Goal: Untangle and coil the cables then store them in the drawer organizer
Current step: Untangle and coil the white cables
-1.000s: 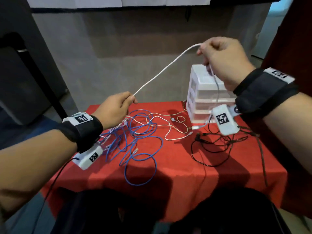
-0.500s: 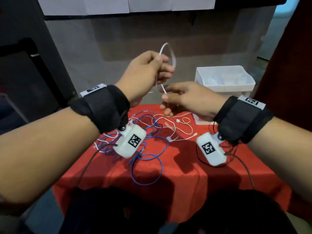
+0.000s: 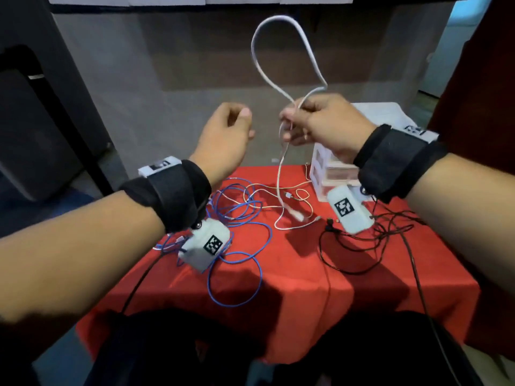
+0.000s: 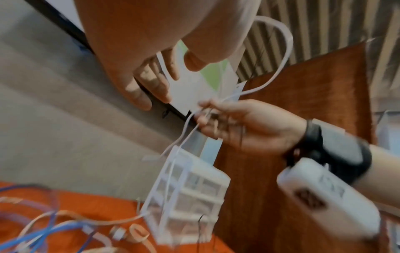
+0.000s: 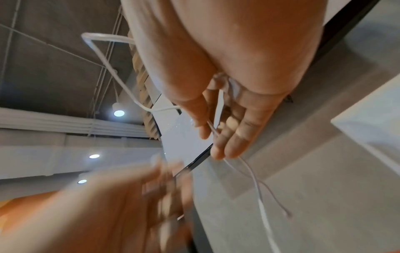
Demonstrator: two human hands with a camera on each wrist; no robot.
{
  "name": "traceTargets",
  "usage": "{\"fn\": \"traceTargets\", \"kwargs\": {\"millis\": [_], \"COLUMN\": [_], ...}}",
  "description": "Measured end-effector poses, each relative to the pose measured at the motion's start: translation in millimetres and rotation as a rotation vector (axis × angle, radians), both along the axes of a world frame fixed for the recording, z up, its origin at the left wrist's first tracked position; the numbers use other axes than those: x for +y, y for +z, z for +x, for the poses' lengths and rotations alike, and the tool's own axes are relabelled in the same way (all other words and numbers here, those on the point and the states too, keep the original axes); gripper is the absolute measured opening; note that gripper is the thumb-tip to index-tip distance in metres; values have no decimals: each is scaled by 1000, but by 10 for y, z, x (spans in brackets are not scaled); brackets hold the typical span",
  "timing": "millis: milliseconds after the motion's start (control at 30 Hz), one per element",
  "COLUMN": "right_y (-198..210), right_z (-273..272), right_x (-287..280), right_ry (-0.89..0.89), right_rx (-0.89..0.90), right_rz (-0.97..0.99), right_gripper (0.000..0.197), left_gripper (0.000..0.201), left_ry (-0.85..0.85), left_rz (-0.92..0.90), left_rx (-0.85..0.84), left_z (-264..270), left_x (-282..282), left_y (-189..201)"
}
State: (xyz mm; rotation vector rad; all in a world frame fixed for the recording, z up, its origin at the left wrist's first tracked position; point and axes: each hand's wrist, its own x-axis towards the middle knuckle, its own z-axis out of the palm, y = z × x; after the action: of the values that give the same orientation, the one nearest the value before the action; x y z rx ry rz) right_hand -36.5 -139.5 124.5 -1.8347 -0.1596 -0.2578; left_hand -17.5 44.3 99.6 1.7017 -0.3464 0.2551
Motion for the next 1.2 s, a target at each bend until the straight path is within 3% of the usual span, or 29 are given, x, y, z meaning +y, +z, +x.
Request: {"fn": "traceTargets", "kwargs": {"millis": [67,133,267,333,400,467,567,700,767,867,1000,1067,1133,1200], "right_y": [140,282,148,-237,-766,-1295,-1777,-1873,-1837,-1795,-1598,-1398,-1110,-725], "right_z": [182,393,767,897,967,1028,1074,1058,1050,1000,793,658,414,109], "right_x": [-110,-198,-303,-366,-427,-488,-570,-607,-598,-592,-615,-604,-511,-382], "right_ry": [-33,-76,-170,-209,-168,-96,-78,-93,-70,5,67,24,-30,121], "right_rx": [-85,-176,-246,-170,58,284,439,497,522,526,441,288,163,237], "right_rz": [6,26,-80,-435,-842,-1073,-1197,-1263,-1303,-1357,-1284,-1173,-764,-235], "right_gripper": [11,11,21,24,24,25,32,29,27,25,42,35,18,48], "left_gripper": [15,17,12,17,34,46,48,25,25,8,10,8,11,13], "left_ry": [27,-8,-287,-382,-444,-464,-437,-459,-507,-528,-392,-331,-297,-289], "left_rz": [100,330,731,885,1072,1189,1196,1194,1110,899,589,450,347,312], "left_rx": [48,44,5,-48,-45,-55,-96,-126,-203,-378,-293,-231,-211,-201], "left_z": [144,231,173,173,230,290,352,332,274,132,-47,-60,-40,-6], "left_x": [13,7,-128,-255,-390,-484,-525,-422,-314,-152,-29,6,14,2], "left_y": [-364,-732,-1348,-1606,-1834,-1970,-2051,-2035,-1971,-1688,-1131,-913,-742,-603]}}
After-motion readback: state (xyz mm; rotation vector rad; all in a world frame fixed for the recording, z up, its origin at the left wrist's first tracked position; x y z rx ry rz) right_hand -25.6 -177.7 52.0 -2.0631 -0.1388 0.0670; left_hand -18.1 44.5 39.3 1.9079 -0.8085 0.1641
